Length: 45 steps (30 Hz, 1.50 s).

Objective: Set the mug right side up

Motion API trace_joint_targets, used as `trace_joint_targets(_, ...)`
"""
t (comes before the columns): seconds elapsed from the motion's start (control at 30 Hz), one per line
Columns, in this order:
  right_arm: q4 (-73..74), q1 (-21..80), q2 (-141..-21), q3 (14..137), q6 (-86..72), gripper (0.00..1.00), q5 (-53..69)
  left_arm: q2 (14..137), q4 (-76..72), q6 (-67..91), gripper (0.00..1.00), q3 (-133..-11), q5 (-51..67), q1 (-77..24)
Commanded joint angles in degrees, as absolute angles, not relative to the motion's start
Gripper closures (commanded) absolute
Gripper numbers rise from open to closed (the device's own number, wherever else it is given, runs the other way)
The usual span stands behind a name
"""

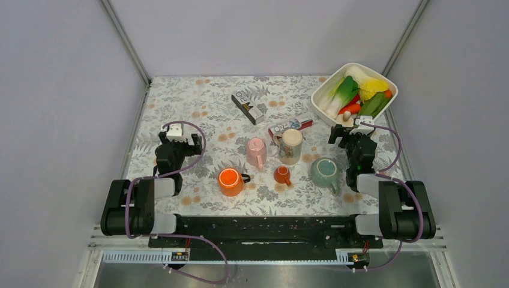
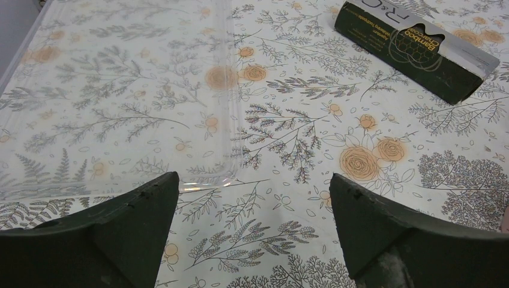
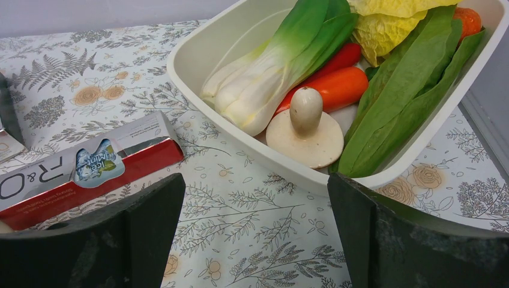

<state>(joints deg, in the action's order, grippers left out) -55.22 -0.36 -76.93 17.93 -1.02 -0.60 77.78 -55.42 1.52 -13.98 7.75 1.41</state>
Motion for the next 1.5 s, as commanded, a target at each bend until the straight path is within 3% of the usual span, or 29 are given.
trace_joint_targets(0.0,-54.1,-0.3,-77.8,16.8,-1.6,0.02,-2.7,77.4,-60.3,1.9,0.01,-14.2,8.9,1.7)
trace_joint_targets(0.1,-53.7,-0.3,-76.7,16.9,-1.0,0.01,-1.7,74.1,-54.8,0.6,0.01,-16.3,14.4,2.1)
trace_joint_targets(0.3,-40.3,-0.3,-69.1,20.9,1.0,0.01,5.0,64.1,0.5,-13.5,0.01,-42.8,33.9,0.9)
trace_joint_targets(0.37,-36.4,-0.3,-66.4,22.5,2.7,0.01,9.6,62.8,17.6,-22.2,0.01,-49.9,37.6,-3.8)
trace_joint_targets(0.5,-34.6,-0.3,-61.9,24.5,1.1,0.01,19.2,63.2,40.8,-36.9,0.01,-57.5,32.0,-17.8)
trace_joint_targets(0.67,-29.2,-0.3,-57.7,27.9,-2.9,0.01,25.5,72.1,45.4,-36.0,0.01,-61.4,16.6,-34.7)
trace_joint_targets(0.93,-24.8,1.3,-52.2,27.1,-3.4,0.01,27.7,87.6,45.2,-33.2,0.02,-68.3,1.6,-50.4)
trace_joint_targets(1.0,-25.3,1.2,-51.6,26.5,-3.5,0.01,27.6,91.4,45.4,-32.7,0.08,-69.1,-1.8,-50.9)
trace_joint_targets(1.13,-25.7,1.4,-51.5,26.3,-4.1,0.01,27.9,97.8,46.2,-32.4,0.31,-70.7,-6.6,-50.9)
trace_joint_targets(1.2,-25.8,1.4,-51.5,26.3,-4.5,0.01,28.2,99.3,47.5,-32.2,0.37,-71.2,-5.6,-50.9)
trace_joint_targets(1.37,-26.5,1.8,-51.5,26.2,-5.2,0.01,28.6,99.7,48.5,-33.0,0.38,-70.5,-5.4,-50.9)
trace_joint_targets(1.47,-26.6,1.8,-51.8,26.3,-5.3,0.01,28.5,100.2,49.8,-33.5,0.52,-70.4,-4.6,-50.7)
